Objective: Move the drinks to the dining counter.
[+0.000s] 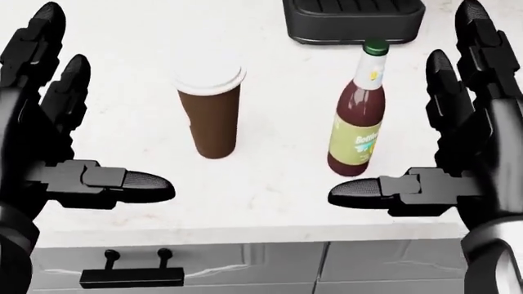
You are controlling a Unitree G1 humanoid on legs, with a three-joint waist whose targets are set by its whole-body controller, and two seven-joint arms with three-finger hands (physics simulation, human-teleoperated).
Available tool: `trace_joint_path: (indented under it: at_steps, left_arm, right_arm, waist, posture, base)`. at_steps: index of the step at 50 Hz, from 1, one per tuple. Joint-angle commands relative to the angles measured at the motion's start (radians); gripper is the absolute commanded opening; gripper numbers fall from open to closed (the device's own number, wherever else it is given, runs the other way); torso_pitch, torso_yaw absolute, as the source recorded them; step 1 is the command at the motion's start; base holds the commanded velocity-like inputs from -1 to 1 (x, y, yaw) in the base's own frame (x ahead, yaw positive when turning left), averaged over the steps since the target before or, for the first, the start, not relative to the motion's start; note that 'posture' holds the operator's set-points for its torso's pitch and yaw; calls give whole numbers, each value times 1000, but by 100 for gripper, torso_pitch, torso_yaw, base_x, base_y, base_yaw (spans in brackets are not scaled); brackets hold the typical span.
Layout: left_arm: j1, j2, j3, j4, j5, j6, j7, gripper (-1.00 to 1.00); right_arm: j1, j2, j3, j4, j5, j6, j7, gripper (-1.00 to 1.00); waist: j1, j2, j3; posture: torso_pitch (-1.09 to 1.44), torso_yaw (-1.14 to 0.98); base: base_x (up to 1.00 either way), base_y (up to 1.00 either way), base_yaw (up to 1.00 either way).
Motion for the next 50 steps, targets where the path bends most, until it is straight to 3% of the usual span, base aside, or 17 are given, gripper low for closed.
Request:
trace_joint_path:
  at_steps: [1, 34, 50]
  left_arm:
    - [-22, 5, 7, -28, -2, -41, 0, 100]
    - [-32, 13, 11, -50, -10, -15, 6, 100]
    - [-46, 24, 28, -74, -27, 15, 7, 100]
  right_arm:
    - [-27, -1, 18, -10, -44, -44, 1, 100]
    - [-193, 53, 140, 349, -338, -99, 69, 100]
    - [-308, 58, 126, 565, -387, -156, 61, 100]
  waist:
    - [1, 1, -22]
    - [3, 8, -7]
    - [7, 11, -11]
  posture:
    - [0, 0]
    - [0, 0]
    - [0, 0]
  base:
    - [0, 0, 0]
    - [0, 0, 0]
    - [0, 0, 0]
